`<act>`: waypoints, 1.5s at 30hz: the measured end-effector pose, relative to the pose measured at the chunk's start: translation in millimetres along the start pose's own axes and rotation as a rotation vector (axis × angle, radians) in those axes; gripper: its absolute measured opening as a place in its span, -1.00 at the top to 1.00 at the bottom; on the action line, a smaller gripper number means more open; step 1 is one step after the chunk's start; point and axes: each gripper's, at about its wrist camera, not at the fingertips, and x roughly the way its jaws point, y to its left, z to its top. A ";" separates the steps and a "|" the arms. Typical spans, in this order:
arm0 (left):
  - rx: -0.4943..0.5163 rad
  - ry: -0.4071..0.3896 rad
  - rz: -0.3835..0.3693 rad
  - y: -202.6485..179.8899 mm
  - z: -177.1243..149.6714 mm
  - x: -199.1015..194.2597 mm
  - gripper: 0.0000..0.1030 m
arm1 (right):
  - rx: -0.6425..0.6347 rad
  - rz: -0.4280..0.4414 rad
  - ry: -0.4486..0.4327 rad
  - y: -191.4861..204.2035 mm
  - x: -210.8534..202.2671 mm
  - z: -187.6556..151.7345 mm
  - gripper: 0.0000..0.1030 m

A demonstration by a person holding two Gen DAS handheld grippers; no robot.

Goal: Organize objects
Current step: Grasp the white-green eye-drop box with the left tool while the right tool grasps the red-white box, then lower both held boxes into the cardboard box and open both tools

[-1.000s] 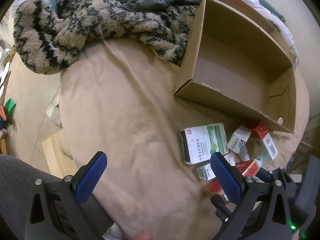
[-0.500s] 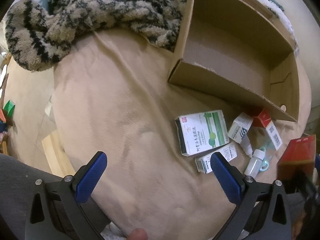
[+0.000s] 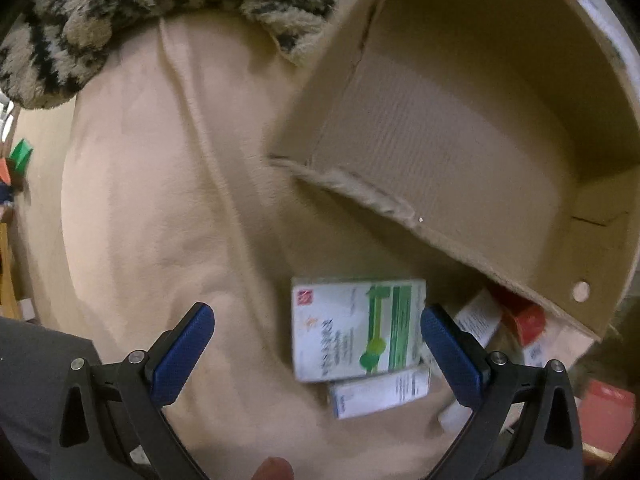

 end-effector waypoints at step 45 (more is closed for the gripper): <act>0.339 -0.056 -0.012 33.8 -19.7 -46.5 -0.46 | -0.025 -0.078 0.050 -5.8 16.5 -2.2 -0.82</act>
